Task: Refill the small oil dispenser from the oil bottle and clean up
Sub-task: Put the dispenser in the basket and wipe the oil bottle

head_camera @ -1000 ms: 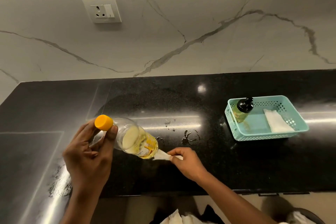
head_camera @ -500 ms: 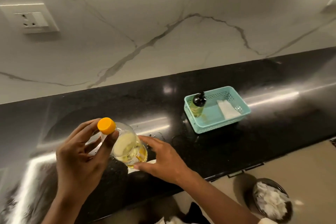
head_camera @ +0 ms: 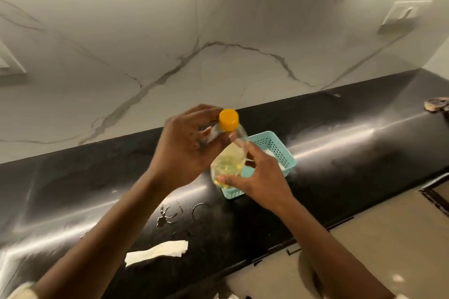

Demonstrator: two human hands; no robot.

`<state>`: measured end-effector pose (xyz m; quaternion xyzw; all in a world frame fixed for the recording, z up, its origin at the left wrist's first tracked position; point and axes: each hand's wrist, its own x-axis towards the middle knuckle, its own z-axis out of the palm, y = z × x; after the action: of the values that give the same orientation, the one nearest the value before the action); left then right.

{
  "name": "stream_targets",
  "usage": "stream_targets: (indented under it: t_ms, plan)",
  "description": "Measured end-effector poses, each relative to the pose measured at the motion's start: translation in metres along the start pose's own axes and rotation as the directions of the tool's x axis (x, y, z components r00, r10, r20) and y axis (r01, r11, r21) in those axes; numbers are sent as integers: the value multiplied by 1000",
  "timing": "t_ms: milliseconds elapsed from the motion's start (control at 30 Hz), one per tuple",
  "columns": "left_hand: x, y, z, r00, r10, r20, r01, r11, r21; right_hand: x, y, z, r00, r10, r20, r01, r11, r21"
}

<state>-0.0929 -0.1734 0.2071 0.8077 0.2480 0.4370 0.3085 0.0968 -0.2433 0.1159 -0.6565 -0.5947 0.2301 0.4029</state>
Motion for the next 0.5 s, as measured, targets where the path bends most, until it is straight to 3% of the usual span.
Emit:
stream_targets:
  t_ms: [233,500]
  plan:
    - [81,-46,82,989,-149,4,149,988,-27,65,76,-53,995,95,-38,-96,994,-44]
    - [97,-105,129,934,-345,95,350,936,-40,109,144,-37,981,181,76,-174,980,-91]
